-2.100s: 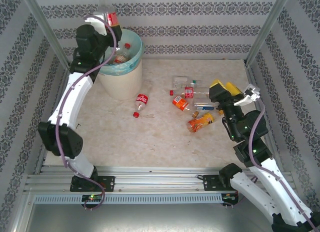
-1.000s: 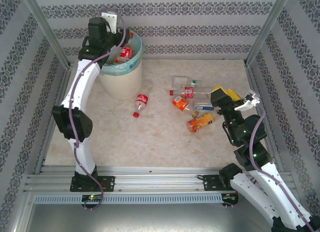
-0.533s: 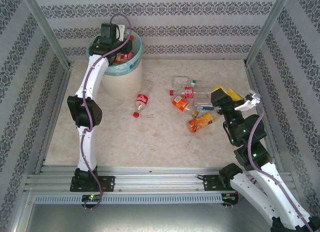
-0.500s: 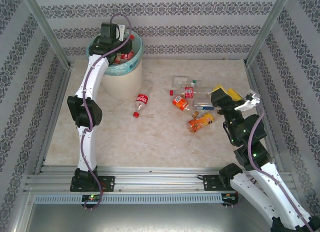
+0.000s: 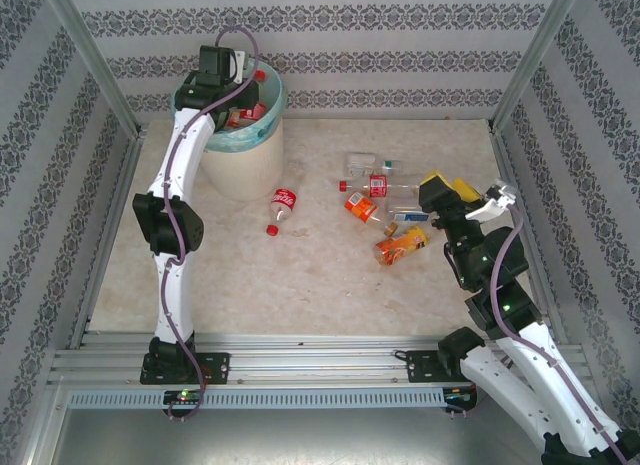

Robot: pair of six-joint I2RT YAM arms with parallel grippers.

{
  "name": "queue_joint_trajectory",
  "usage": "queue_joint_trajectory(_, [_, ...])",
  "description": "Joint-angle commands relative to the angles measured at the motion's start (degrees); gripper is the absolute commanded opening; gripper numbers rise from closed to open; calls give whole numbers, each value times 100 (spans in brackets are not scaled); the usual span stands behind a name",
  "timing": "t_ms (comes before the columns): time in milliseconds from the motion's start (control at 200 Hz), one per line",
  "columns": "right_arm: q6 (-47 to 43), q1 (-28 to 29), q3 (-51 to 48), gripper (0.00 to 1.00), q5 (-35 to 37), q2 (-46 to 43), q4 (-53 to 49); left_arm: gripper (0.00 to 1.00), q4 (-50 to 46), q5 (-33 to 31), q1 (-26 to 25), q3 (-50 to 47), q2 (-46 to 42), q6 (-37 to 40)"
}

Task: Put the plastic bottles in the bin

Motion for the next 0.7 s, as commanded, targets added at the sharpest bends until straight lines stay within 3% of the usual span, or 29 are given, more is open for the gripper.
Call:
queue_joint_trajectory(0, [40,-75,58,78,87,68,-182,44,-894,6,232,27,94,-131])
queue_joint_trajectory(125, [-82,-80,473,78,32,402,-740,55,-433,431,226,124,-200,-432])
queue_joint_trajectory(475, [-468,-34,1547,78,-380,1706,-2281,60,483,548,147,192,-1502,-732])
queue_joint_trajectory(585, [-539,34,1874,81,-189,2178,-2849,60,632,505,23,-320,-2112,-511])
queue_joint_trajectory(694, [-151,52,2135,83,540,2601,-3616,60,1137,472,-309,-1417,-2926,-89])
